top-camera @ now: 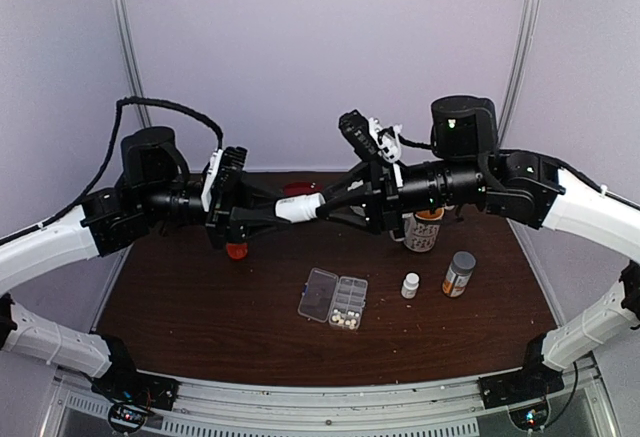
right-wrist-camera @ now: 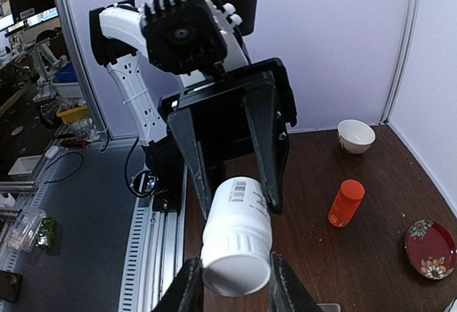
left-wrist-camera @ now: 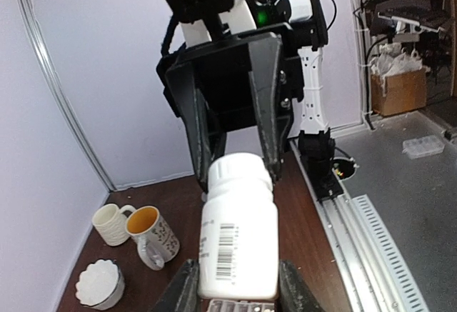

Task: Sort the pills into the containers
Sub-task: Screw the lid of the pill bottle onto the pill bottle.

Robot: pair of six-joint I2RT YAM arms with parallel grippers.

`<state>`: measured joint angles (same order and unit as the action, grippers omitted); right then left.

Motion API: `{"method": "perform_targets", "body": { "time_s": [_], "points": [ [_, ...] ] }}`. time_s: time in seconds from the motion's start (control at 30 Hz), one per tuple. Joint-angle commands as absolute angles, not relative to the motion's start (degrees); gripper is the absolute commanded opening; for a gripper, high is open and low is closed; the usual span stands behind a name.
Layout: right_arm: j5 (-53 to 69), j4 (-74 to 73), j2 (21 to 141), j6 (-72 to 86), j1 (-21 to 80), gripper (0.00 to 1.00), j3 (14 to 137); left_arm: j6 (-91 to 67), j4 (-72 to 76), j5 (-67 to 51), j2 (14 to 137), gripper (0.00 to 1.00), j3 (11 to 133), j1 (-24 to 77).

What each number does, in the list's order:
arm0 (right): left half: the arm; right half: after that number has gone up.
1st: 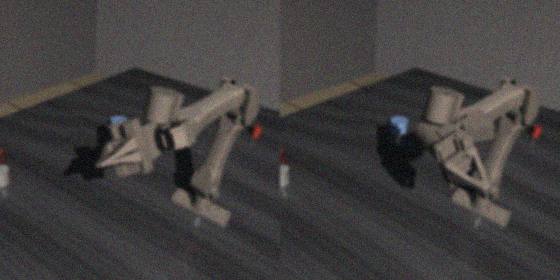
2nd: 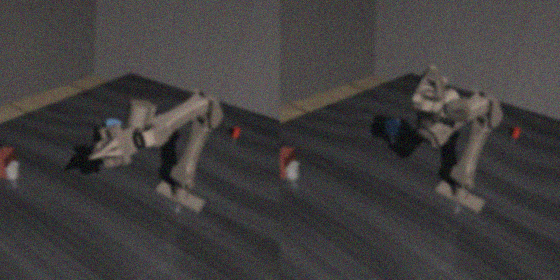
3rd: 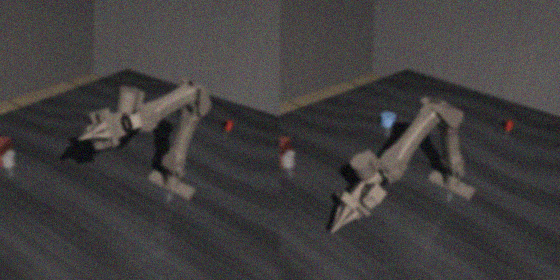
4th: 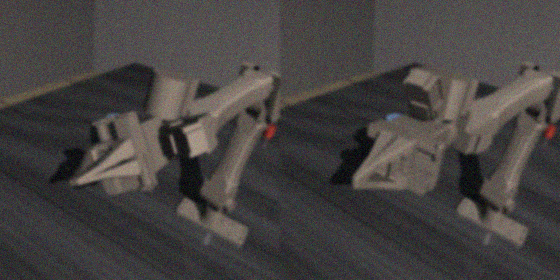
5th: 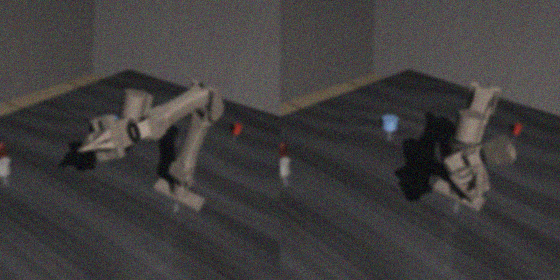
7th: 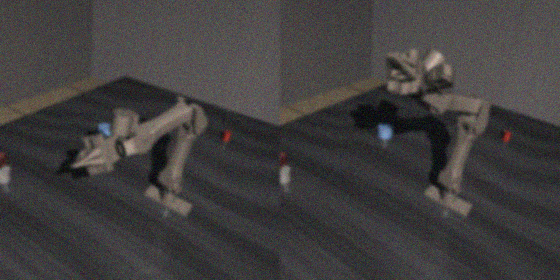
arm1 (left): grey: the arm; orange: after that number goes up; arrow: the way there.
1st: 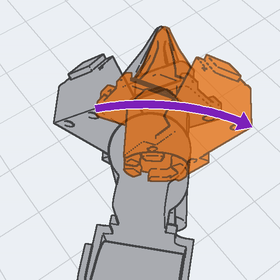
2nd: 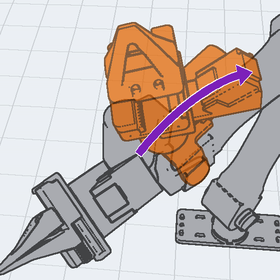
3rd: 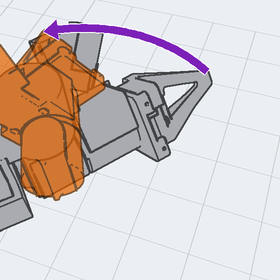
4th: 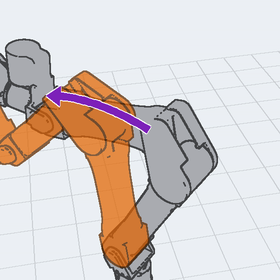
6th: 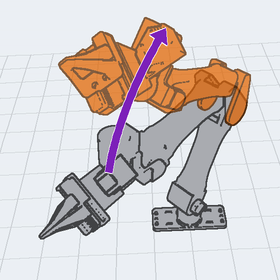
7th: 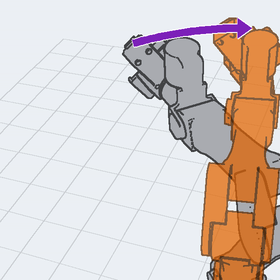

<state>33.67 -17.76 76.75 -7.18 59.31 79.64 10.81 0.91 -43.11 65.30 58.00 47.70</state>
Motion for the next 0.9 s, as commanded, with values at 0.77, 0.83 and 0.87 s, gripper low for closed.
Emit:
{"method": "perform_targets", "body": {
  "time_s": [0.77,0.83,0.87],
  "points": [
    [22.1,-29.6,81.3,-11.1,62.9,0.11,83.5,5.6,12.5,-43.9,70.6,0.00,62.9,47.6],
    [25.1,-28.4,82.1,-5.5,62.4,0.11,83.7,9.5,12.6,-42.3,70.1,0.00,62.1,47.6],
    [26.5,-26.2,82.2,-2.2,62.2,0.11,83.1,11.1,12.4,-41.6,70.1,0.00,62.1,47.6]
  ]
}}
